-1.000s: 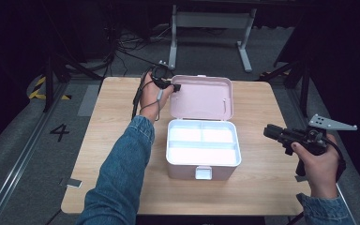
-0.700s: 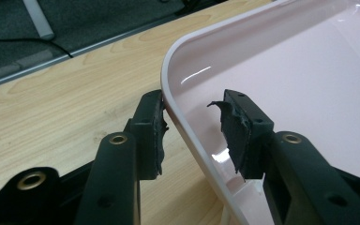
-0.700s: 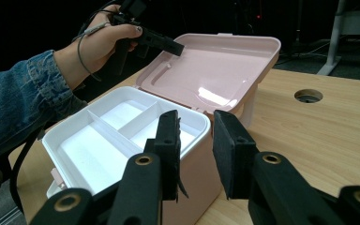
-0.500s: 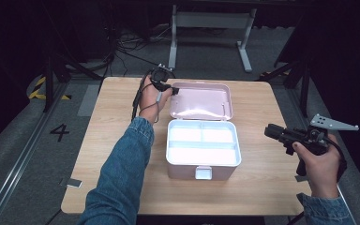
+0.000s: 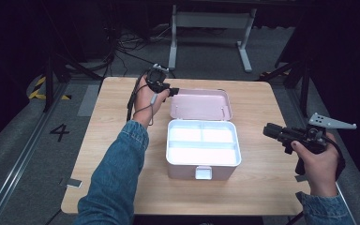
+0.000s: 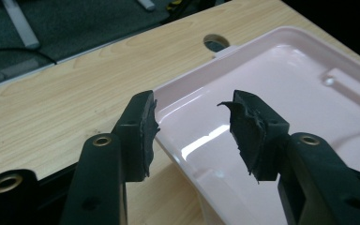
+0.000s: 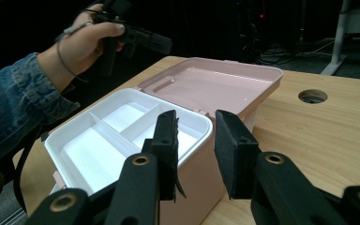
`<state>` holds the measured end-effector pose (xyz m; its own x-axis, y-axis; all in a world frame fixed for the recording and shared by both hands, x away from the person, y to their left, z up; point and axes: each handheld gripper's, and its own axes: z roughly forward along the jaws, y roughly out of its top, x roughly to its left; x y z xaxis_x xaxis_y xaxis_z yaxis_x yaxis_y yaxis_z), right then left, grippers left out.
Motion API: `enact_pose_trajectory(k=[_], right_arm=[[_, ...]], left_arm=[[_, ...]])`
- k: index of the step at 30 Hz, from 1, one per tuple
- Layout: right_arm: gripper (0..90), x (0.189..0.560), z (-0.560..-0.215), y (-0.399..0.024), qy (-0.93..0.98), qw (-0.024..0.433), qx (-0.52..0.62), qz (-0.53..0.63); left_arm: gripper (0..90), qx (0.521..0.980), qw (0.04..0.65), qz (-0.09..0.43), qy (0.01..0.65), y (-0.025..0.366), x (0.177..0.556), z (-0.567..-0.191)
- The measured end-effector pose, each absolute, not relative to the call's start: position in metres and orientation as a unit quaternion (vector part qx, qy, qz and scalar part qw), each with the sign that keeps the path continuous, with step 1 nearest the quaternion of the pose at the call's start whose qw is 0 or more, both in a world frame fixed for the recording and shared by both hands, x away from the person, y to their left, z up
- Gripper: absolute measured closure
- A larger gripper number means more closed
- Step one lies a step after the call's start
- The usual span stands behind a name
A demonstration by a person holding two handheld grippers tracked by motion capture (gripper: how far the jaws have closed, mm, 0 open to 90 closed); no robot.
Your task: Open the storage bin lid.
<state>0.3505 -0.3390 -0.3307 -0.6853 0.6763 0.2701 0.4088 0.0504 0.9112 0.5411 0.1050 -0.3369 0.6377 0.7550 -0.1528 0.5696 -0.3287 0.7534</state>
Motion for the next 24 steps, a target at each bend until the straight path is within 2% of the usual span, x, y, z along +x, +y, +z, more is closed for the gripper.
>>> enact_pose_trajectory(k=[5,11,24], right_arm=[[69.0,0.354,-0.331,-0.336,0.718,0.114,0.379,0.572],[64.4,0.362,-0.331,-0.337,0.721,0.119,0.386,0.563],[59.6,0.38,-0.334,-0.336,0.728,0.11,0.39,0.553]], left_arm=[[45.7,0.816,0.422,0.123,0.377,0.117,0.51,-0.316],[45.3,0.821,0.433,0.135,0.347,0.137,0.463,-0.29],[39.6,0.828,0.441,0.125,0.321,0.172,0.396,-0.282]])
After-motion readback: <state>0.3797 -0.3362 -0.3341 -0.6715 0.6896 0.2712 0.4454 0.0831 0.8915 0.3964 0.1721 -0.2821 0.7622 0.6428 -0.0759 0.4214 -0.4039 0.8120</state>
